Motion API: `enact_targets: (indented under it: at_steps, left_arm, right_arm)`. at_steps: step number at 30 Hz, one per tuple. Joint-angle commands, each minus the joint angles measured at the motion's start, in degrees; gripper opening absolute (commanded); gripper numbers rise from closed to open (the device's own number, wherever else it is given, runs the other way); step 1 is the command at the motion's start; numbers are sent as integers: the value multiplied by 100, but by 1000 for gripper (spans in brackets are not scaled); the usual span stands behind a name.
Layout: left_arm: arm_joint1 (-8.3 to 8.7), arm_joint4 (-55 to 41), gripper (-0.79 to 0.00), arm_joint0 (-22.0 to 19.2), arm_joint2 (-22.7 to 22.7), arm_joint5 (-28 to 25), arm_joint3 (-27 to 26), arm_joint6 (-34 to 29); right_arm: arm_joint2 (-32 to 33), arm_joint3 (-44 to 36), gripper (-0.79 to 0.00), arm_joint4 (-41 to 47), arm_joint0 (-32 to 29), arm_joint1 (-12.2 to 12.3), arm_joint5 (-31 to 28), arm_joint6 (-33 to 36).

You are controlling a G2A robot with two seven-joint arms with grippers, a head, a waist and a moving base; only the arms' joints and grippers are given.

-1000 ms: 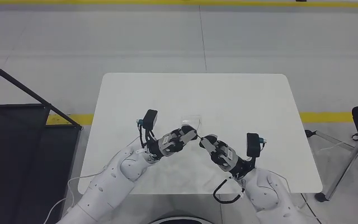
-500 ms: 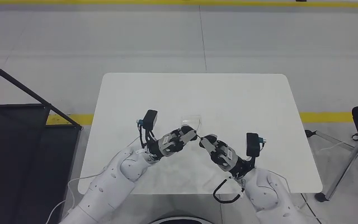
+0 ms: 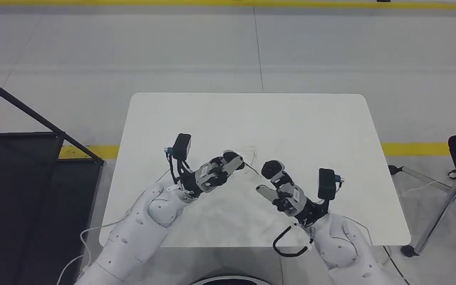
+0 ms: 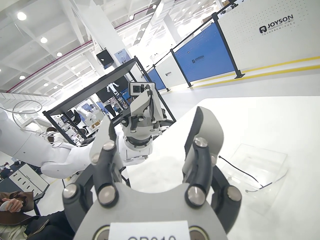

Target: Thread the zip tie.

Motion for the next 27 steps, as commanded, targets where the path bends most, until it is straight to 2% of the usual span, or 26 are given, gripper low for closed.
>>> enact_targets:
  at_steps: [1,6,9,11,20,22,27]
  left_arm:
    - [23,353,-785,117,-261,171,-163,170]
    - [110,622,-785,456,-854,555,-462,230]
    - [166,533,-785,632,-1165,685,-561,83]
    - [192,437,-785,723,-1330,720,-612,41]
    - [192,437,-785,723,-1330,720,-612,41]
    - [191,428,-785,728,-1330,761,-606,40]
    - [156,377,-785,692,-1249,1205,-494,-90]
  right_arm:
    - [83,-101,0,-242,-73,11,-47,-78]
    - [269,-503,0,-1018,-270,34,237,-138]
    - [297,-785,0,-1569,-409,39,661,-49]
    - [297,-785,0,-1569,-409,39,661,-49]
    - [297,-785,0,-1569,-409,39,661,-49]
    - [195,-876,0,-1932,-353,47,567,111]
    - [-316,-1347,0,-3390,-174,19,1212,754]
